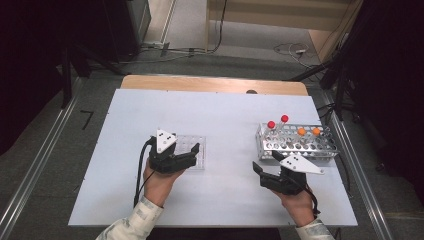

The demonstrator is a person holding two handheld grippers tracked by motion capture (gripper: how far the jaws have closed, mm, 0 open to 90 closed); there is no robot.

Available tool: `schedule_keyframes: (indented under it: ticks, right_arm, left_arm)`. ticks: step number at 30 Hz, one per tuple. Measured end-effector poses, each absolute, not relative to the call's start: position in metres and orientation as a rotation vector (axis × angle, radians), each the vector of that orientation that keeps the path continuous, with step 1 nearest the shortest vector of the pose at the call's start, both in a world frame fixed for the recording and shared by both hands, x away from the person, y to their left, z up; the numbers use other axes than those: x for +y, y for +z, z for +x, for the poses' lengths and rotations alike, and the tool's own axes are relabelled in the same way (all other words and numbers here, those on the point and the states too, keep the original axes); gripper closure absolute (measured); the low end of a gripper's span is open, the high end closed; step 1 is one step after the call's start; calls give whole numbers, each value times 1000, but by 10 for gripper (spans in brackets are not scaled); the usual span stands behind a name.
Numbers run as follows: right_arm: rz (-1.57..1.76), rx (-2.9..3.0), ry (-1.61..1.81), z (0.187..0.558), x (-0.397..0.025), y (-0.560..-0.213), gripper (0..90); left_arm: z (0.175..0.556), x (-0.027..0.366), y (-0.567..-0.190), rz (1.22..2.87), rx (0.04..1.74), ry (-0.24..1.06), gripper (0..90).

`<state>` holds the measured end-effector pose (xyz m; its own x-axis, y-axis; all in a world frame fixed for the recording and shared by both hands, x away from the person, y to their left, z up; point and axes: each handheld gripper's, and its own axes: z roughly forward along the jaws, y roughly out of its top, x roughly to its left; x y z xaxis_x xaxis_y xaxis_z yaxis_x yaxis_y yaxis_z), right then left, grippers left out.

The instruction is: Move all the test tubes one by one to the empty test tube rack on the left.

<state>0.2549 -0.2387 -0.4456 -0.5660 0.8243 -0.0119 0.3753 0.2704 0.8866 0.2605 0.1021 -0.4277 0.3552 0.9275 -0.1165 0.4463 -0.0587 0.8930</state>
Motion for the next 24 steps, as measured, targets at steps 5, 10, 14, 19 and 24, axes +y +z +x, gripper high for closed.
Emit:
schedule_keyframes:
  ticks: [5,10,14,19,24]
  right_arm:
    - [1119,2031,1231,259,-250,-445,219]
    - [1140,1998,1212,262,-257,-445,221]
    - [1158,1970,1196,266,-263,-446,226]
    - [1182,1947,1185,271,-269,-447,230]
    - [1200,1936,1168,277,-272,-449,234]
  left_arm:
    - [261,105,-427,1662,1246,636,180]
    - [260,107,-427,1656,1248,634,180]
    - [260,107,-426,1649,1251,632,181]
    - [260,107,-426,1641,1251,639,183]
    - [260,107,-426,1644,1254,641,183]
